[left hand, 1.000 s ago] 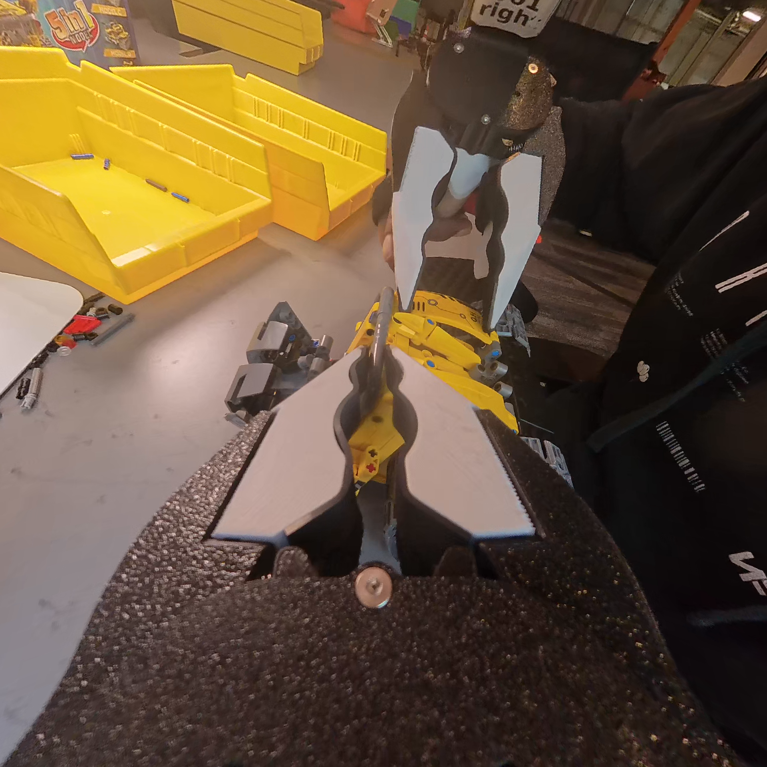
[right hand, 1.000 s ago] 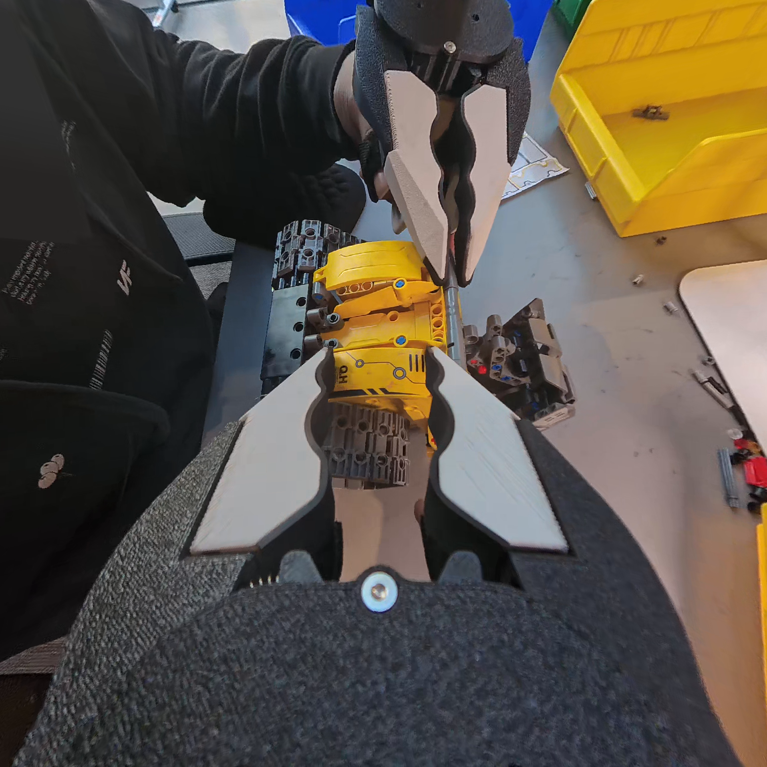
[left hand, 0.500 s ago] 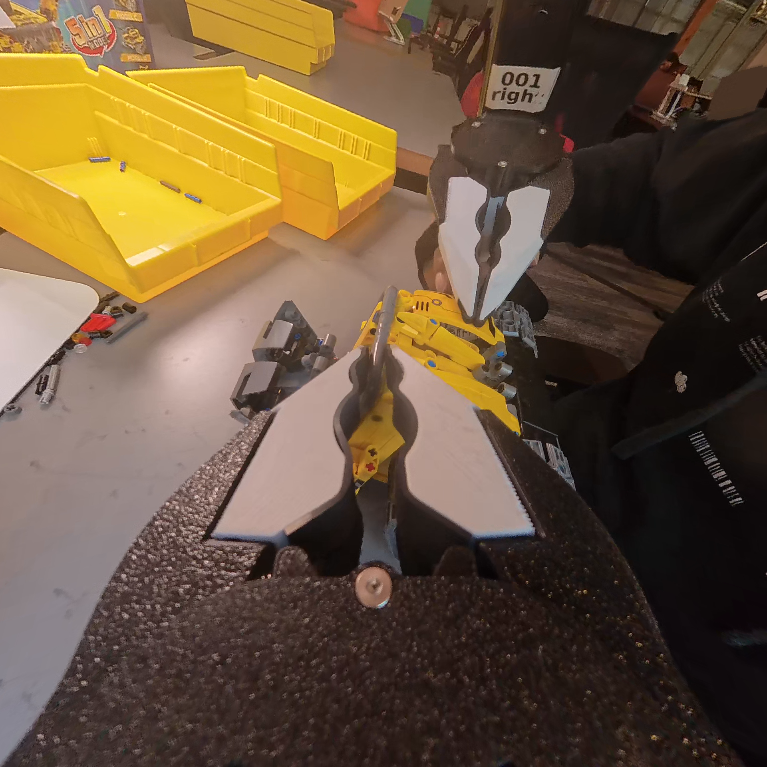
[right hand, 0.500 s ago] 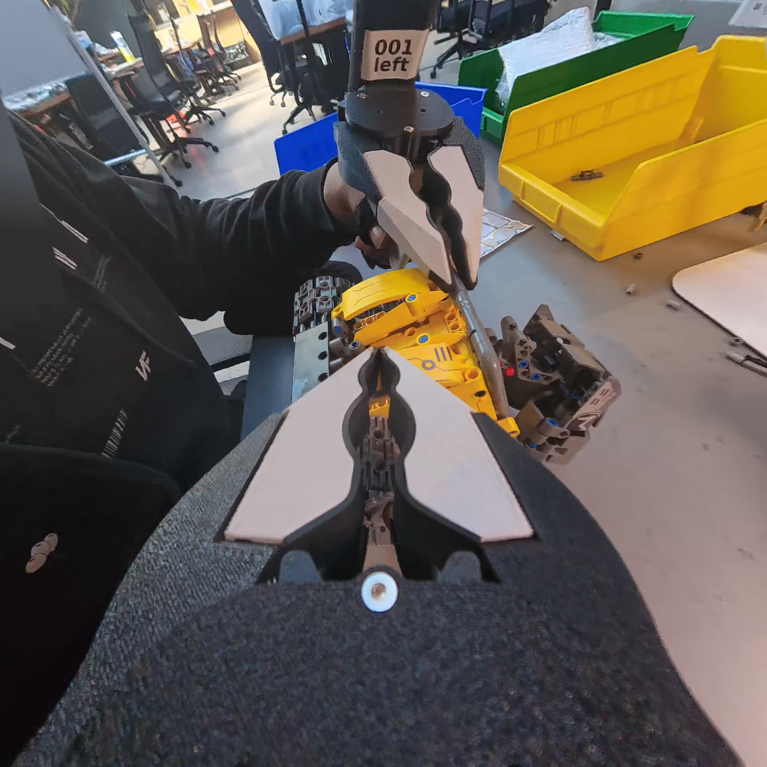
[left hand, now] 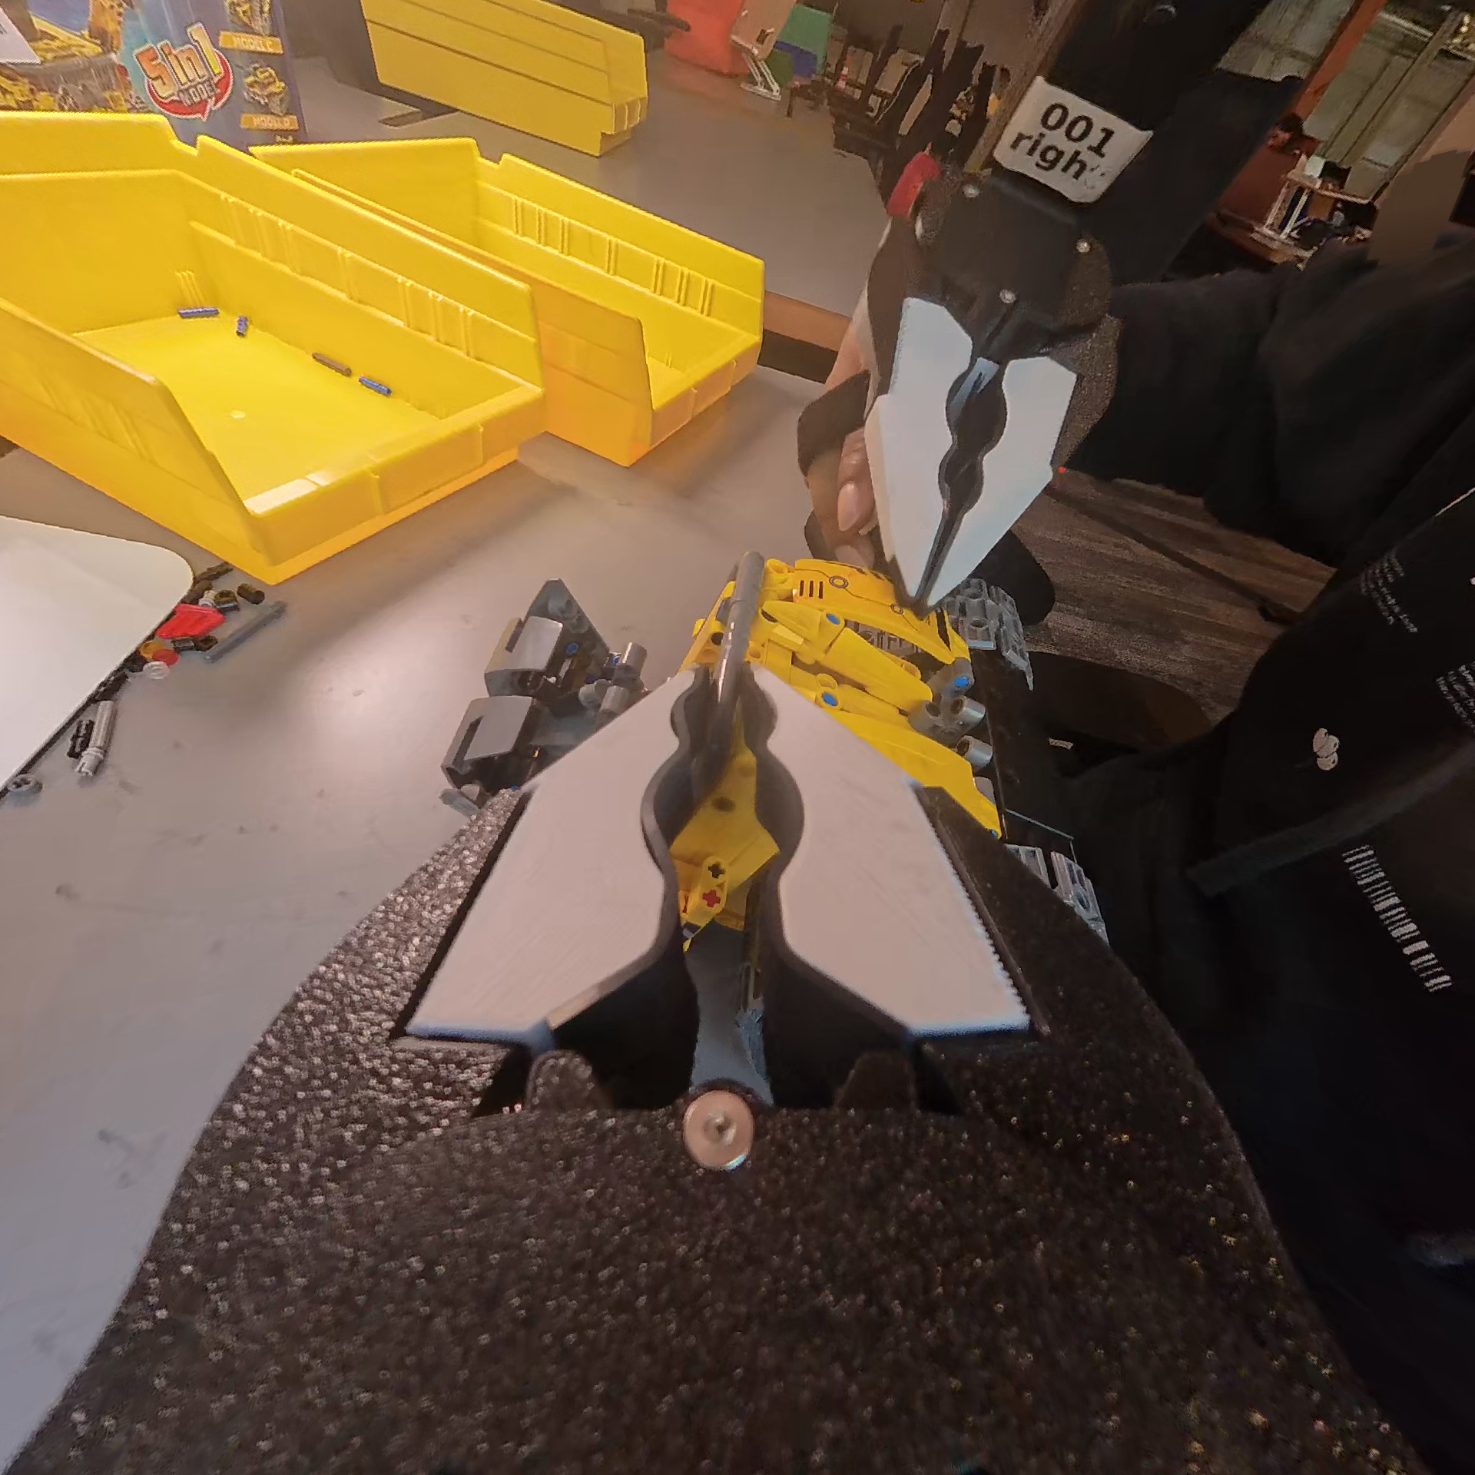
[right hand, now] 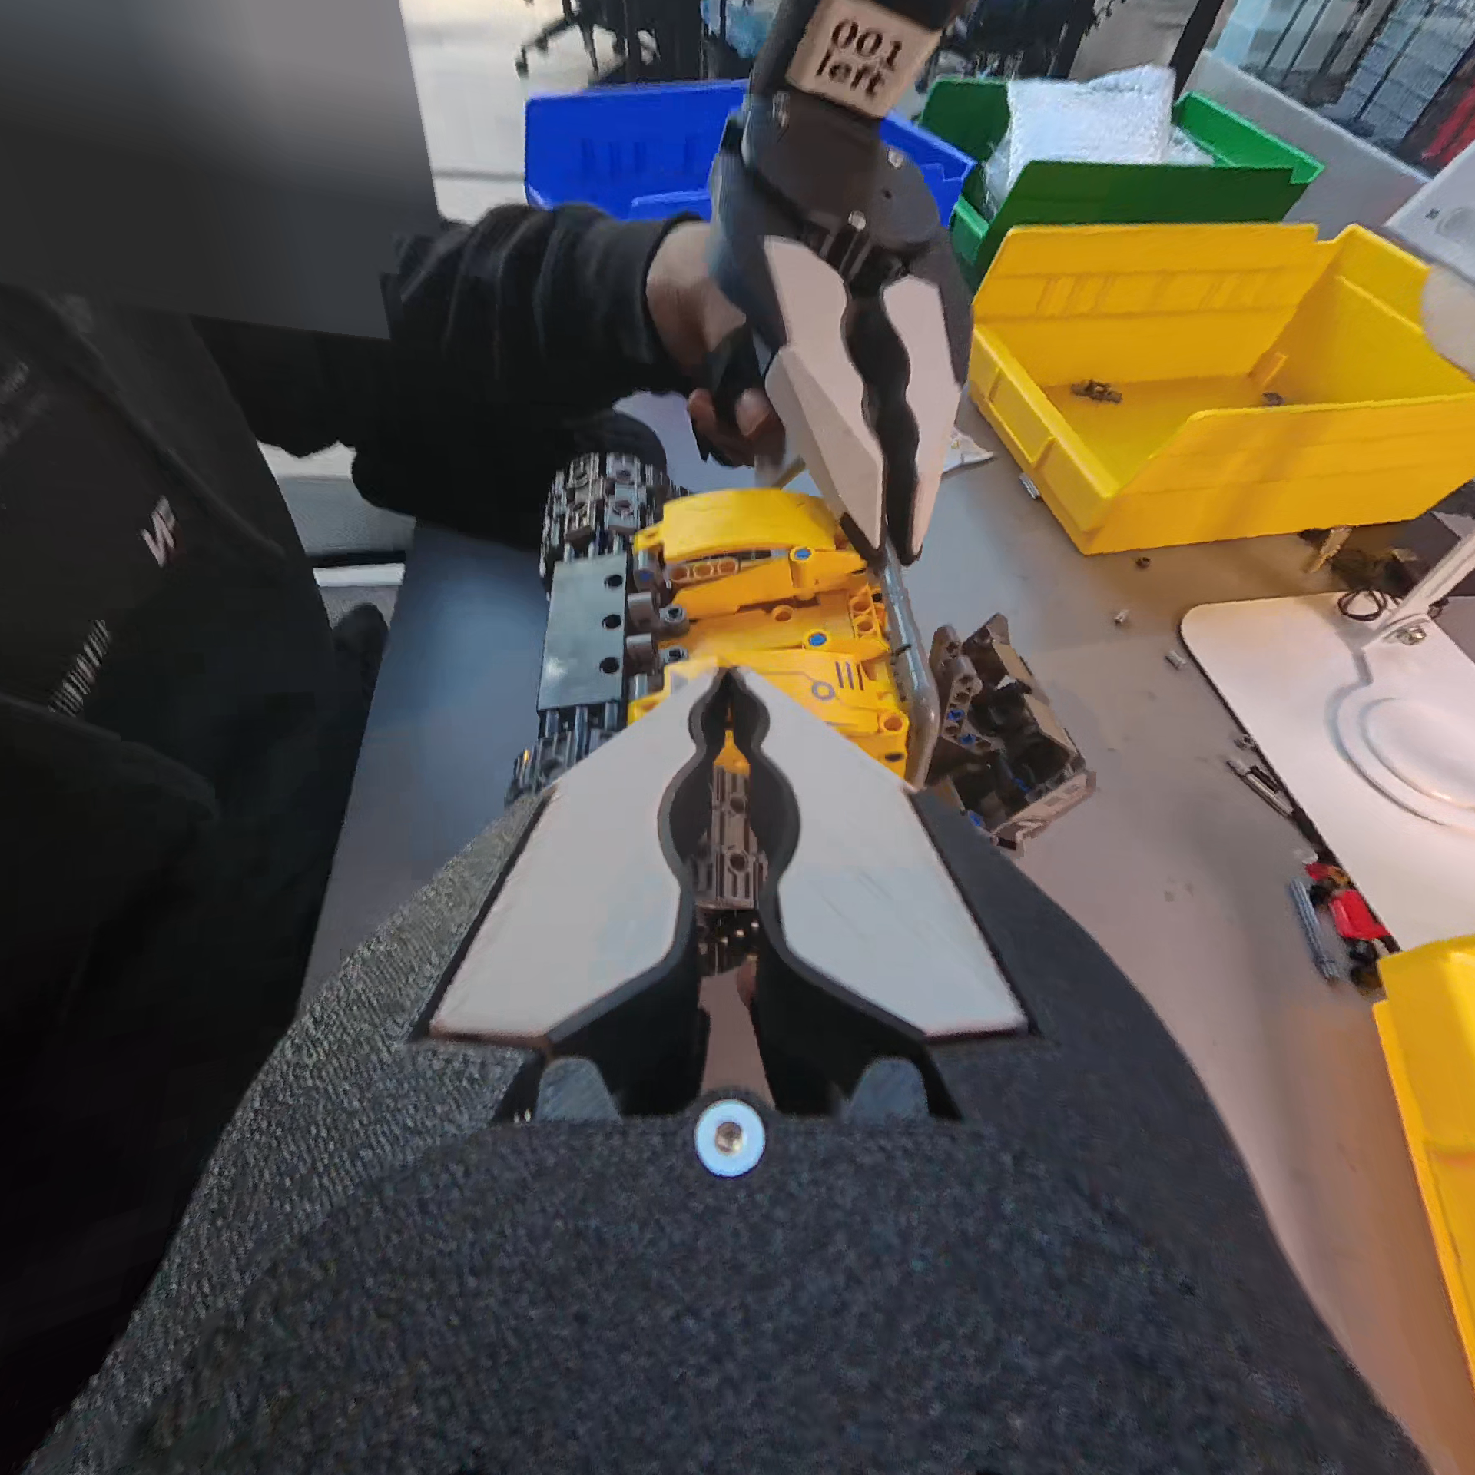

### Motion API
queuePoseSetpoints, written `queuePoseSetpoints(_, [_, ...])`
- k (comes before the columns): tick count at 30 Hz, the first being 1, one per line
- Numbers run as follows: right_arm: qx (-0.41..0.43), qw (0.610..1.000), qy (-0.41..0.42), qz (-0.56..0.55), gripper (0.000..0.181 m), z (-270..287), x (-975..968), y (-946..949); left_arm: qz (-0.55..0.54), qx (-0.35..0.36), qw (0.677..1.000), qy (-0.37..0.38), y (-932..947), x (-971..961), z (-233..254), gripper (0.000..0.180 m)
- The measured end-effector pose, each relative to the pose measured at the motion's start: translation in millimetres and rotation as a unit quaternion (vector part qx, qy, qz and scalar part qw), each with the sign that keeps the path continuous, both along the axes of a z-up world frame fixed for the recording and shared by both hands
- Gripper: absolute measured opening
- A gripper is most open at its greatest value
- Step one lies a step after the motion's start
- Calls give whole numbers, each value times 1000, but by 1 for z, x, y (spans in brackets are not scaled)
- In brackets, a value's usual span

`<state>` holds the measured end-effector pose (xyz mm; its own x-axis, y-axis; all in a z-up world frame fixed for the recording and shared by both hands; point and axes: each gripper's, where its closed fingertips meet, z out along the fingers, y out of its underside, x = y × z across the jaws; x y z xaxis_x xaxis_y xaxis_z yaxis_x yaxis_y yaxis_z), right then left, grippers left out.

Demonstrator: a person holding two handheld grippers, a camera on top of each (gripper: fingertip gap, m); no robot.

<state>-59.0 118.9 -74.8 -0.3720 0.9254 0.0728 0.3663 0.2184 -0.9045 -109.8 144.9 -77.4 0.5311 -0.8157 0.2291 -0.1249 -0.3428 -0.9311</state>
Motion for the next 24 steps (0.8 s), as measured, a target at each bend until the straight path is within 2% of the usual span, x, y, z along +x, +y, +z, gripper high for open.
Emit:
queuePoseSetpoints(6, [64,997,9,34,0,-5,4,-19,1,-4,1000,-7,0,0,0,7])
queuePoseSetpoints(10, [-3,1000,25,9,0,12,-3,-9,2,2,1000,0,-1,0,1,7])
queuePoseSetpoints(12, [27,1000,-1,7,0,-1,-4,-4,4,0,1000,-3,0,0,1,6])
queuePoseSetpoints(14, [10,1000,-2,17,0,-1,-6,-10,4,-4,1000,-8,-1,1,1,6])
queuePoseSetpoints(18, [60,998,-15,23,0,-6,-16,-11,6,-1,1000,-5,-1,1,1,6])
queuePoseSetpoints(21, [25,999,-24,29,0,-3,-16,-11,4,0,1000,-7,-1,1,1,5])
queuePoseSetpoints(24, [-40,999,15,6,0,21,-11,-1,2,-2,1000,-13,-1,0,1,5])
